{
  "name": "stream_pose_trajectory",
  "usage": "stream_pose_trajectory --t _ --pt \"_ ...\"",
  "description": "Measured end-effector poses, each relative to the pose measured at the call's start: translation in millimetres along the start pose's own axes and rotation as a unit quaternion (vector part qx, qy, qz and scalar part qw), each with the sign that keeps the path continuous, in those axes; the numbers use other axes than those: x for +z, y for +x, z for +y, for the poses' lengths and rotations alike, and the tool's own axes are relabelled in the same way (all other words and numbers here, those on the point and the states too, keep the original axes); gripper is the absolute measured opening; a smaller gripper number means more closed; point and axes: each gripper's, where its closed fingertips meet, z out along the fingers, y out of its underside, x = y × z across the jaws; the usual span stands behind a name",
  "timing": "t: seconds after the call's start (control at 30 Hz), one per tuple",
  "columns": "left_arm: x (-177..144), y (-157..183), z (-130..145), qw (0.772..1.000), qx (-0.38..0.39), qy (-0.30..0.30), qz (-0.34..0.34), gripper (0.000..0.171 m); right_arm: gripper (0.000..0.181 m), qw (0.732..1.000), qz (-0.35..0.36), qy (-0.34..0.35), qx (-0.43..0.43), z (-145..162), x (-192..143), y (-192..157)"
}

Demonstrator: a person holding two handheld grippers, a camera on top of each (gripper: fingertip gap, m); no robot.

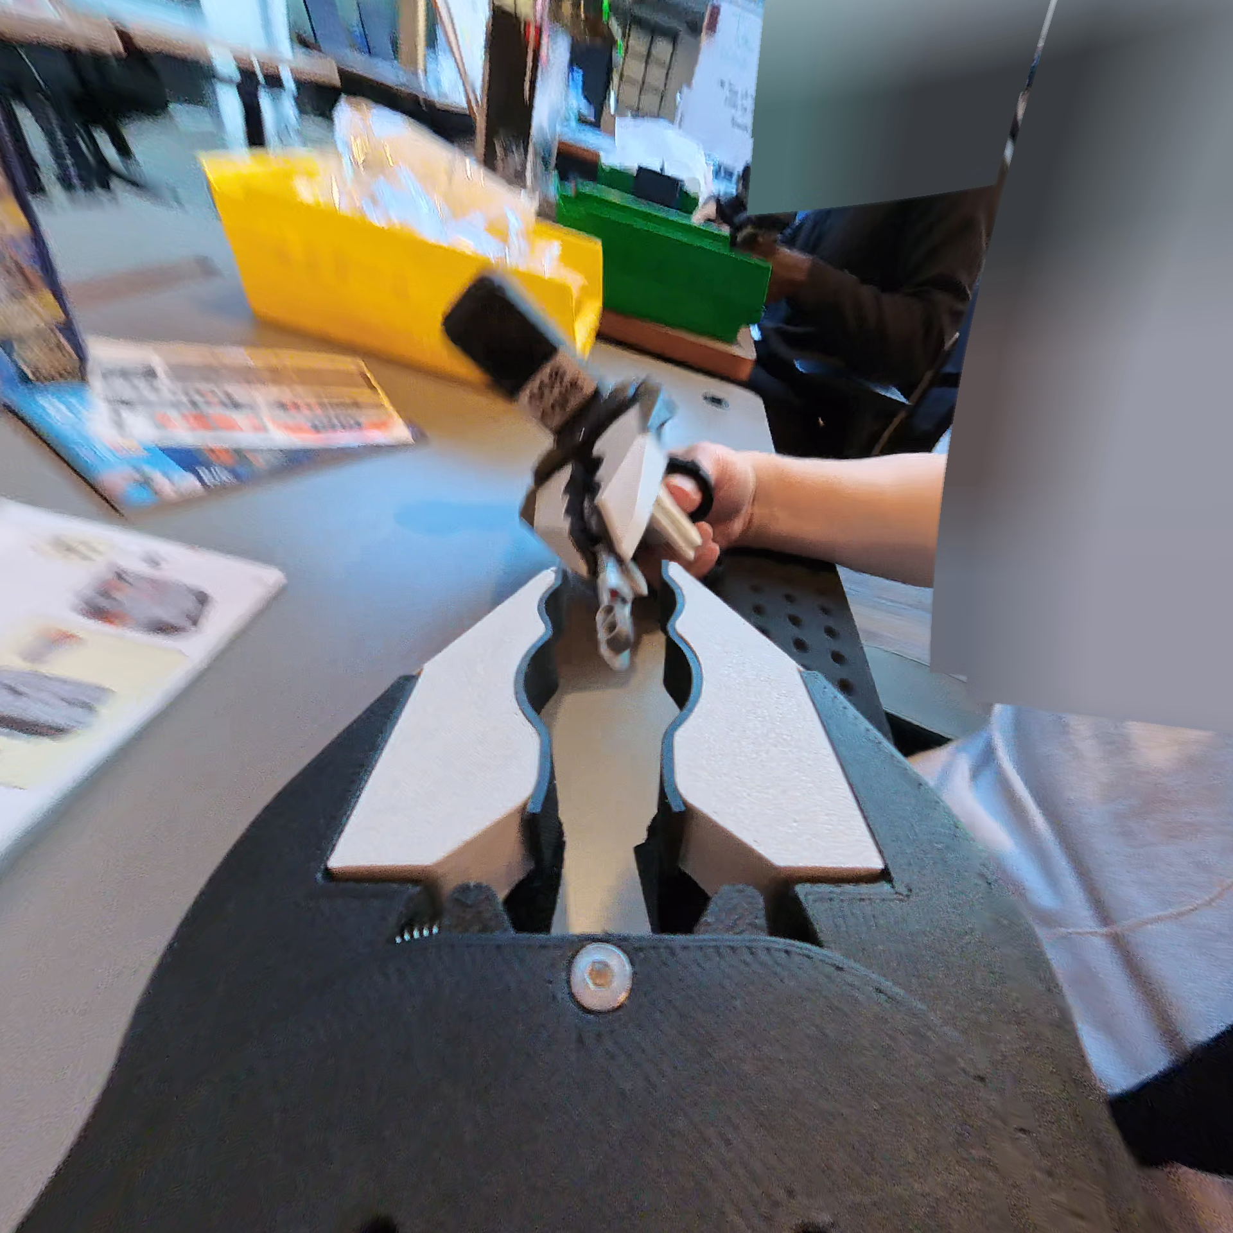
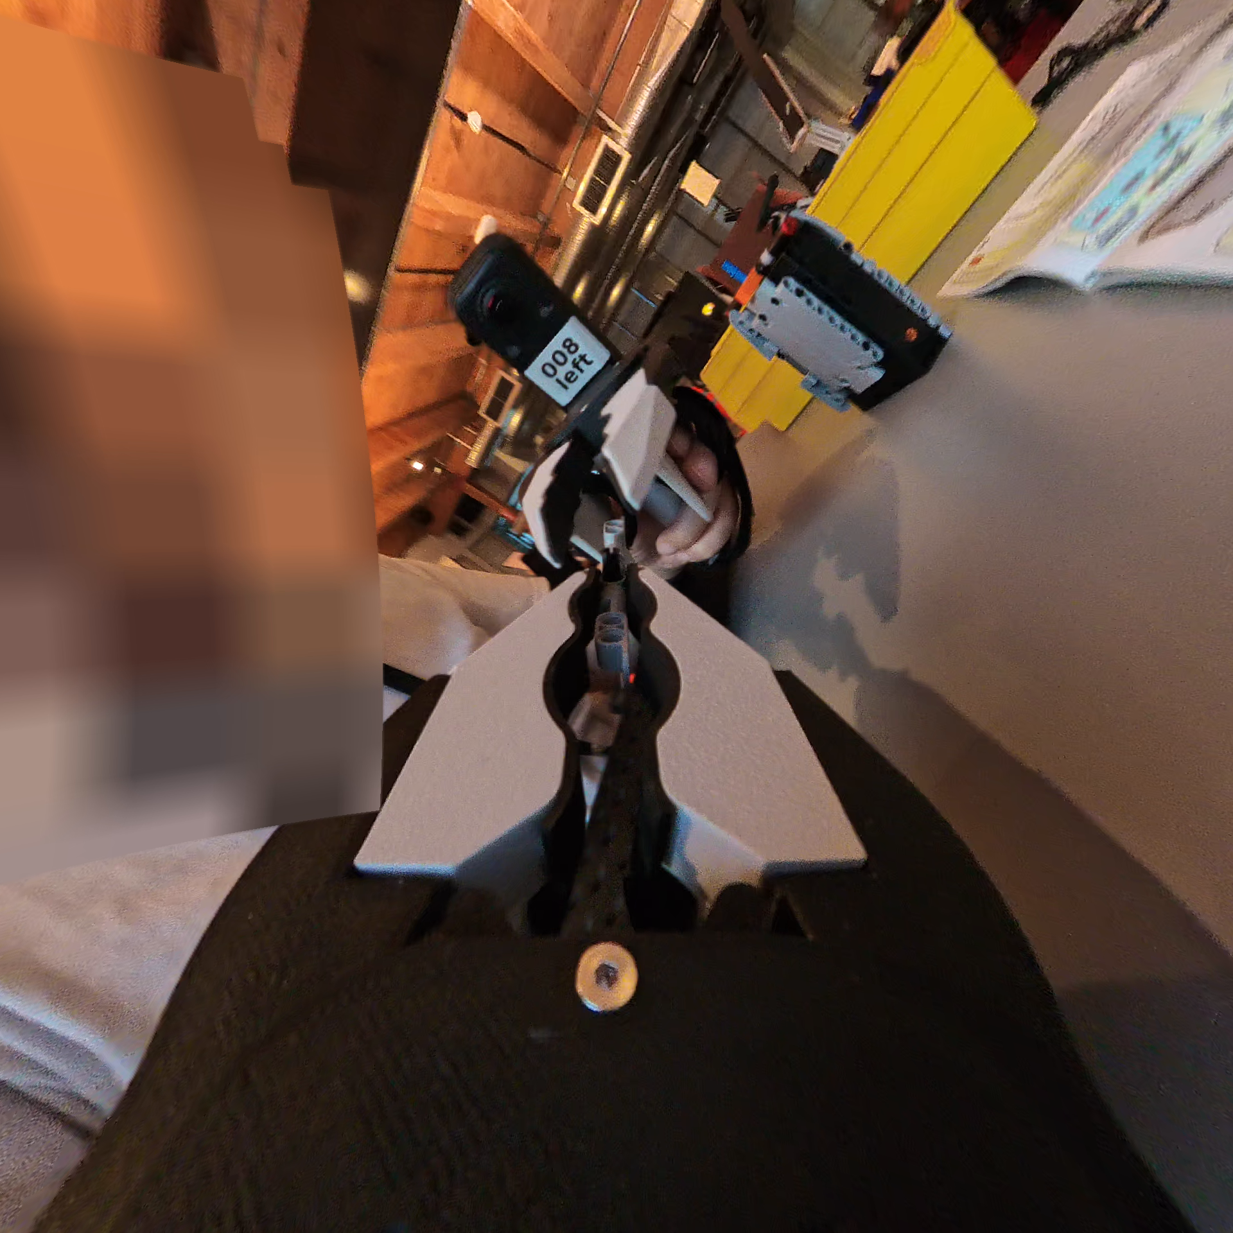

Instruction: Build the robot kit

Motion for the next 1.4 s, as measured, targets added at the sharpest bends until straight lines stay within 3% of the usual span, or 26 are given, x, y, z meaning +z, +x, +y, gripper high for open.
stream_pose_trajectory --t 0.17,0.33,0.47,0.63,0.73,1.13,1.23,1.3,1.4 --pt "-1 1 5 0.998 -0.045 -0.006 0.033 0.007 0.006 0.99 0.05 -0.006 -0.128 -2 2 -3" --pt "3 8 10 0.996 -0.06 -0.016 0.063 0.005 0.006 0.971 0.076 -0.025 -0.227 3 7 -8" --pt "3 7 10 0.998 -0.033 -0.015 0.051 0.005 0.006 0.968 0.08 -0.027 -0.236 3 6 -8" --pt "2 8 7 0.996 -0.054 -0.007 0.065 0.005 0.006 0.964 0.081 -0.024 -0.251 2 6 -9" --pt "2 8 8 0.998 -0.019 -0.019 0.055 0.005 0.006 0.958 0.085 -0.027 -0.272 4 6 -11" --pt "3 5 7 0.998 -0.021 -0.024 0.05 0.005 0.006 0.969 0.08 -0.024 -0.235 2 5 -7" --pt "3 3 1 0.999 -0.032 -0.003 0.044 0.005 0.006 0.972 0.068 -0.008 -0.227 -5 5 -10" --pt "-2 -5 -16 0.998 -0.04 0.039 0.026 0.005 0.042 0.975 0.055 0.021 -0.214 -21 1 -17" --pt "-26 -10 -49 0.985 -0.084 0.145 0.034 0.005 0.046 0.946 0.094 0.127 -0.283 -61 -25 -36"
